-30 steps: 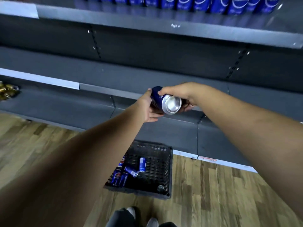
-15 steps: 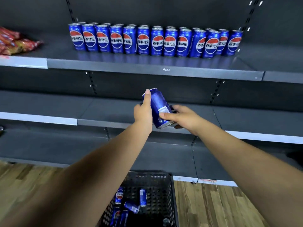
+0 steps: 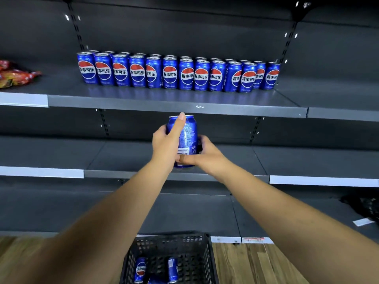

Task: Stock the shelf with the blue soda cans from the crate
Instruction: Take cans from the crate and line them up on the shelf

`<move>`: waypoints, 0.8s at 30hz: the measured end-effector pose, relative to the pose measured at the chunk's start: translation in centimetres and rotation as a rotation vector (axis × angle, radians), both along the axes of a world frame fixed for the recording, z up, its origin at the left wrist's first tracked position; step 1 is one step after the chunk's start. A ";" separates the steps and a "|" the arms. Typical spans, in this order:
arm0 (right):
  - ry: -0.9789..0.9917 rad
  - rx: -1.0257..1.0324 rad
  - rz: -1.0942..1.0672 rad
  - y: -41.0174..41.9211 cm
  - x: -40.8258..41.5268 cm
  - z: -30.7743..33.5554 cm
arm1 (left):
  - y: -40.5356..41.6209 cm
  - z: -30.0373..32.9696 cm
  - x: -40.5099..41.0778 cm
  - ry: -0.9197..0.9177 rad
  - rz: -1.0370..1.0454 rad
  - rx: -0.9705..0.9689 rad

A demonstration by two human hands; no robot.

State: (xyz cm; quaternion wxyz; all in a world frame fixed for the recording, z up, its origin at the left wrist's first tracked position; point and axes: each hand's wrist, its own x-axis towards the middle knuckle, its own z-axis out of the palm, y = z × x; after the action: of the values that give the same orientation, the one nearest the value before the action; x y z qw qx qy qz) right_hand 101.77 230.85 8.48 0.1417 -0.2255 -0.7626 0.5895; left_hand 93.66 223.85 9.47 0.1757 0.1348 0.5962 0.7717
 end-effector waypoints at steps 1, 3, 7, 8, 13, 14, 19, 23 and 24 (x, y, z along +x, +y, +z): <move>-0.015 -0.030 0.018 0.0 0.0 0.2 | -0.2 0.1 -0.1 0.000 -0.018 0.004; -0.050 -0.074 0.083 0.0 0.0 0.6 | -0.4 0.3 -0.5 -0.022 -0.067 0.017; -0.080 -0.206 0.201 0.4 0.3 0.7 | -1.0 0.2 -1.2 -0.164 -0.141 0.030; -0.079 -0.222 0.203 0.4 0.5 0.7 | -1.1 0.0 -1.1 -0.179 -0.156 0.021; -0.067 -0.086 0.157 -0.5 0.8 0.4 | -0.9 -0.7 -0.4 -0.207 -0.222 0.032; -0.046 -0.080 0.137 -0.7 0.8 0.4 | -0.9 -0.6 -0.3 -0.210 -0.218 0.040; 0.044 -0.009 0.016 -1.1 0.7 0.6 | -0.5 0.5 1.2 -0.237 -0.117 0.152; 0.066 0.133 -0.008 -1.8 1.0 1.8 | -0.6 1.3 2.1 -0.052 -0.031 0.161; 0.062 0.150 -0.003 -1.9 1.2 2.2 | -0.7 1.6 2.1 -0.030 -0.030 0.162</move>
State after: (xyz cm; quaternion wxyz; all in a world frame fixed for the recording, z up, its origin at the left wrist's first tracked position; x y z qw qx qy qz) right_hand 102.95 228.99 10.66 0.1828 -0.1971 -0.7994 0.5373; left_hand 95.80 223.16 11.04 0.1846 0.1458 0.5271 0.8166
